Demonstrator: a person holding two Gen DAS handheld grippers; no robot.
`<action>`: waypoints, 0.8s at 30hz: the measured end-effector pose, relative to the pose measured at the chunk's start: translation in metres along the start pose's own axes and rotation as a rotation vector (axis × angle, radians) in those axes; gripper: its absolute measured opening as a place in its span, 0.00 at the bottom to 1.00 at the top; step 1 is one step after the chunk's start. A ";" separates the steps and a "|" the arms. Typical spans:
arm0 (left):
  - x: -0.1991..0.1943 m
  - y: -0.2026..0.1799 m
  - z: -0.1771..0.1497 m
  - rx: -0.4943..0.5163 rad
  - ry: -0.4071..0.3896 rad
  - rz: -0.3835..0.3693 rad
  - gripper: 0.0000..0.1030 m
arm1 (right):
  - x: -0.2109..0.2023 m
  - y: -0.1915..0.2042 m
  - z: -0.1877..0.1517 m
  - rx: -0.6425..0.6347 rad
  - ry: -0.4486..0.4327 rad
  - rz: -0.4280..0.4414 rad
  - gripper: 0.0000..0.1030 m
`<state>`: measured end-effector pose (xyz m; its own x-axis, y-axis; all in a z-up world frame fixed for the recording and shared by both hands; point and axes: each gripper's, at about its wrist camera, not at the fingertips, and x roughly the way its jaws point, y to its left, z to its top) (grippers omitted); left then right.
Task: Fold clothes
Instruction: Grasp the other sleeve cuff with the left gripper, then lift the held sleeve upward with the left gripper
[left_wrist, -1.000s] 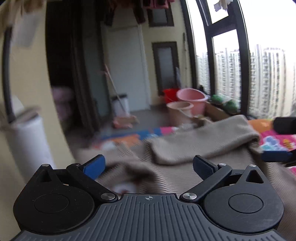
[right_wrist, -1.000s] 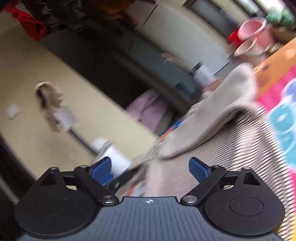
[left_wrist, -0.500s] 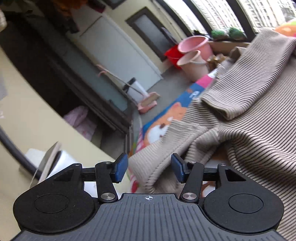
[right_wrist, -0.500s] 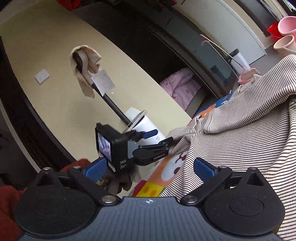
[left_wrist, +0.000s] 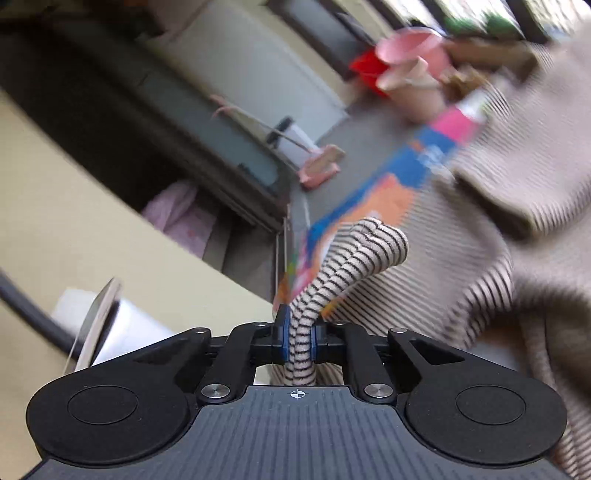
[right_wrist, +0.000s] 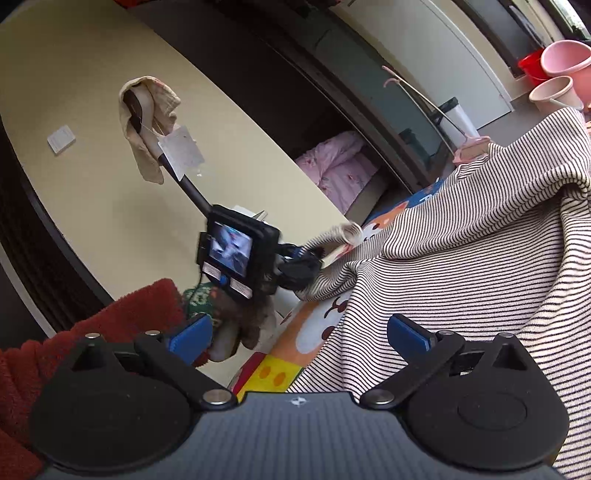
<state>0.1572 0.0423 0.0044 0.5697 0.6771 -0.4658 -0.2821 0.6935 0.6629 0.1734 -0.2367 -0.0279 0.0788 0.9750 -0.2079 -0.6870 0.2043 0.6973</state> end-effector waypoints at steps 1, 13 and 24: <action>-0.012 0.008 0.005 -0.038 -0.027 -0.006 0.09 | 0.001 -0.001 0.000 0.005 0.000 -0.008 0.99; -0.132 0.058 0.093 -0.214 -0.346 -0.055 0.09 | 0.004 -0.012 0.002 0.073 -0.018 -0.078 1.00; -0.151 0.044 0.130 -0.238 -0.346 -0.200 0.09 | -0.002 -0.004 0.001 0.032 -0.055 -0.060 1.00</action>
<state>0.1586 -0.0618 0.1799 0.8437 0.4303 -0.3208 -0.2868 0.8667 0.4082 0.1769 -0.2395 -0.0294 0.1593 0.9641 -0.2123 -0.6563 0.2641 0.7068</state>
